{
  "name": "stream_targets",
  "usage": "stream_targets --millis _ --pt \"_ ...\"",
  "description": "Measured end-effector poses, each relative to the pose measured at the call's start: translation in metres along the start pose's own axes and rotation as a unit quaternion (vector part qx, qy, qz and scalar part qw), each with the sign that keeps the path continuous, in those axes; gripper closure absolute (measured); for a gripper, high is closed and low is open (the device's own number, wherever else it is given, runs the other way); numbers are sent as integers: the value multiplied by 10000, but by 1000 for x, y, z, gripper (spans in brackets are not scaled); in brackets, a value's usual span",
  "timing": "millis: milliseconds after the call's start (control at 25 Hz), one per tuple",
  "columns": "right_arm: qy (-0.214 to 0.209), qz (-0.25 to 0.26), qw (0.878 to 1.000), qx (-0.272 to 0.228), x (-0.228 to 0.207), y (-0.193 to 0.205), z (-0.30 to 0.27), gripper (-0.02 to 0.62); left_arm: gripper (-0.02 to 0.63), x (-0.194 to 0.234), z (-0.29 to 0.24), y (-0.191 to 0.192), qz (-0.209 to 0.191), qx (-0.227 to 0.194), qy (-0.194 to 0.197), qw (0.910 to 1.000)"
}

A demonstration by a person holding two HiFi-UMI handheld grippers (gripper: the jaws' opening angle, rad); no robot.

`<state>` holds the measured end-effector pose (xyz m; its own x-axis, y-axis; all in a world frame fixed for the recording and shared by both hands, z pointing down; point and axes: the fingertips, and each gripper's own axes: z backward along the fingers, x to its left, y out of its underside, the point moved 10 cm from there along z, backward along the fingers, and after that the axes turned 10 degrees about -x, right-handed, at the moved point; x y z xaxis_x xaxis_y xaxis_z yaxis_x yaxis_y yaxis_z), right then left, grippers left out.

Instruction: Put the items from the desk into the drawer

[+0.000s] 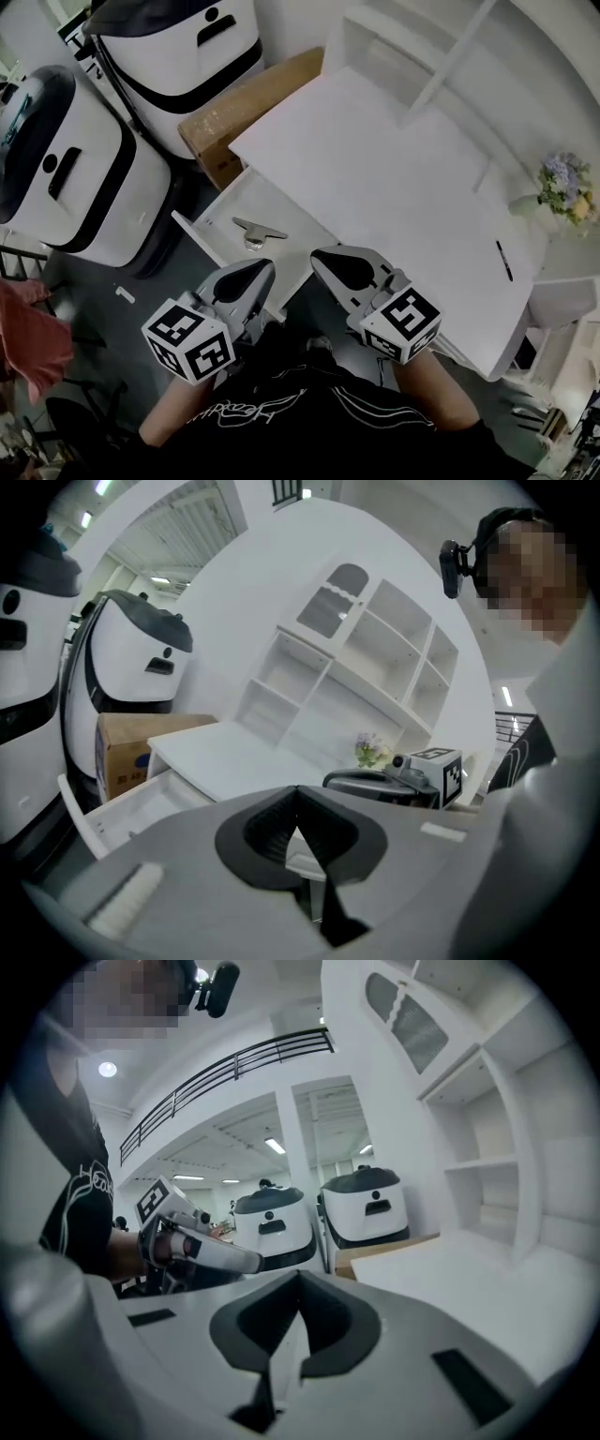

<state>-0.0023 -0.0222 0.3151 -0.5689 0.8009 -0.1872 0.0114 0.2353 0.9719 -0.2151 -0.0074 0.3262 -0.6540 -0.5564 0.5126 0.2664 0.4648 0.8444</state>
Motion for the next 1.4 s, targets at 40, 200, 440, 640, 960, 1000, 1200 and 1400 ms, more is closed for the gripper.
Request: stream_targets --millis 40,200,440,640,960,1000,1200,1400 --pt "116 -62 9999 -88 -1 -1 12 586 597 -9 -7 -3 -111 38 118 9999" --pt "582 -291 9973 -326 -10 -2 67 586 597 -47 -37 -5 -340 188 484 9981" --pt "1562 -341 9860 -466 -50 4 159 586 597 -103 -89 8 -508 476 967 9929" --pt "2235 -365 9730 -443 -83 17 231 584 597 -146 -134 31 -560 636 1313 9877" --pt "3126 -388 9489 -209 -125 53 341 584 597 -209 -196 67 -691 846 1767 9782" --pt "3229 -378 9456 -146 -129 58 352 584 597 -215 -202 72 -700 867 1812 9771" --pt "3479 -285 9369 187 -148 81 395 487 597 -236 -226 95 -751 1050 2027 9707" --pt "3669 -24 9273 743 -177 100 435 439 597 -253 -243 111 -758 1229 2021 9687"
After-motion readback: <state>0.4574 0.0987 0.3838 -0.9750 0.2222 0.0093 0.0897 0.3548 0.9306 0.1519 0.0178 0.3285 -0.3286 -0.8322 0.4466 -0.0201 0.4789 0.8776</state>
